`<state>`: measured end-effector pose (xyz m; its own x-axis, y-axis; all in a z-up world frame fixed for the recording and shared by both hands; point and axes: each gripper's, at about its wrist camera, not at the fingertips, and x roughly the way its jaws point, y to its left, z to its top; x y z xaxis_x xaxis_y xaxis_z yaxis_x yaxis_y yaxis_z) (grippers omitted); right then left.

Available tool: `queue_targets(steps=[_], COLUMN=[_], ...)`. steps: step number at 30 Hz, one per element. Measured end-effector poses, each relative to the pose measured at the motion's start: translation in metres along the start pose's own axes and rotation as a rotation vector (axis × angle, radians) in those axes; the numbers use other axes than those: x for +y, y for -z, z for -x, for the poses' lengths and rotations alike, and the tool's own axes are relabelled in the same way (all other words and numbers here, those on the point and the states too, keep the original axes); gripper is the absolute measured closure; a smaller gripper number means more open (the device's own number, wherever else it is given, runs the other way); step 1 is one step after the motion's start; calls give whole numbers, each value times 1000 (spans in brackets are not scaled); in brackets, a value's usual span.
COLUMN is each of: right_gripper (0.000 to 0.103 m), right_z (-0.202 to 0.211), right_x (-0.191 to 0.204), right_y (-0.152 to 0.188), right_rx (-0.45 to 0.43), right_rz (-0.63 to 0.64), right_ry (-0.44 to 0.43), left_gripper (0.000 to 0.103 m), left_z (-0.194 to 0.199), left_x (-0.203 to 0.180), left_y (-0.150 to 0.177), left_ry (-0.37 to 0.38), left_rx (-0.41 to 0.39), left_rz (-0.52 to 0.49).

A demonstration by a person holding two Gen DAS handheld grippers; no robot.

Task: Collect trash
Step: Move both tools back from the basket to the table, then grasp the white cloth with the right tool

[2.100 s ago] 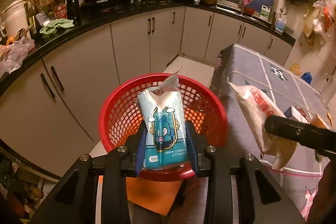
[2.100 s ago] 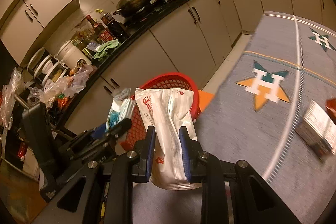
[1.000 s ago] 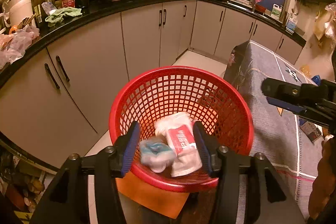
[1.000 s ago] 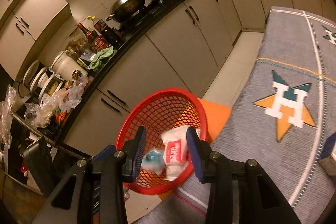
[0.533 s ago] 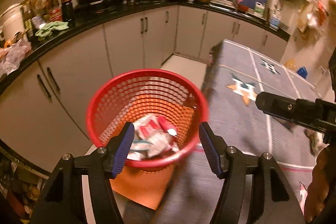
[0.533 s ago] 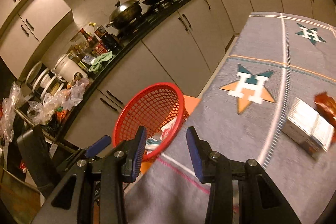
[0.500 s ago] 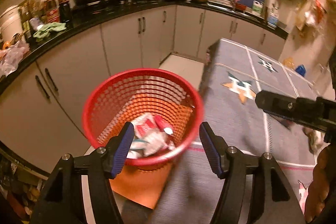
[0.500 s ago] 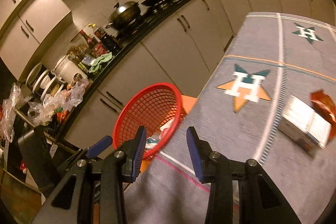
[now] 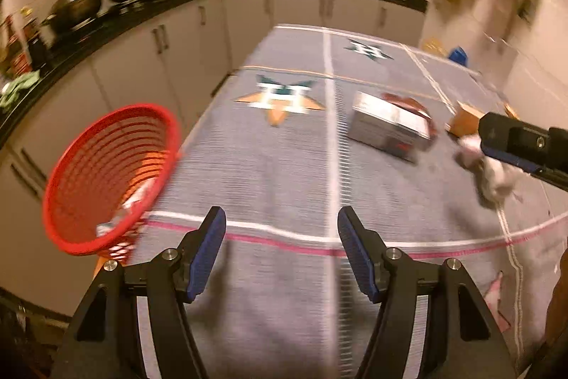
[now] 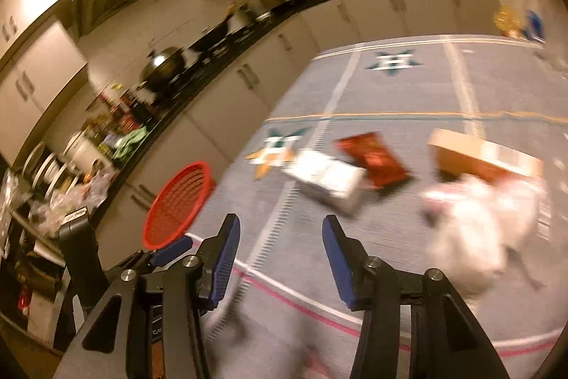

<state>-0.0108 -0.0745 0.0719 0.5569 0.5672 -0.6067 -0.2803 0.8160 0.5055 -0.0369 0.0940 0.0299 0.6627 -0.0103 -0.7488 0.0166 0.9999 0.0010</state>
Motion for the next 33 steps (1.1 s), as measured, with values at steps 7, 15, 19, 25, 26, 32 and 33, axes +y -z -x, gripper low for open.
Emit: queue_targets(steps=[7,15,19,25,26,32,33], right_gripper=[42,41,41,69,73,80,79], right_z=[35,34,34,38,38,58,63], right_x=[-49,-55,-64,-74,-73,-76,-76], right_y=[9,20,23,25,25,31,32], right_rx=[-54,-62,-60,-63,-65,-142,-170], right_rz=[-30,98,89,57,56,4,-3], right_ry=[210,474,539,556,553,399,362], left_gripper=[37,37,37,37,37,37,37], left_z=[-3,-4,-3,-1,0,8,9], left_x=[-44,-50,-46,-41,-41,-41,-41], left_y=[2,4,2,2,1,-6,-9], left_ry=[36,34,33,40,43,47,52], left_rx=[11,23,22,25,27,23,28], left_rz=[-87,-109,-97,-79,-76,-61,-52])
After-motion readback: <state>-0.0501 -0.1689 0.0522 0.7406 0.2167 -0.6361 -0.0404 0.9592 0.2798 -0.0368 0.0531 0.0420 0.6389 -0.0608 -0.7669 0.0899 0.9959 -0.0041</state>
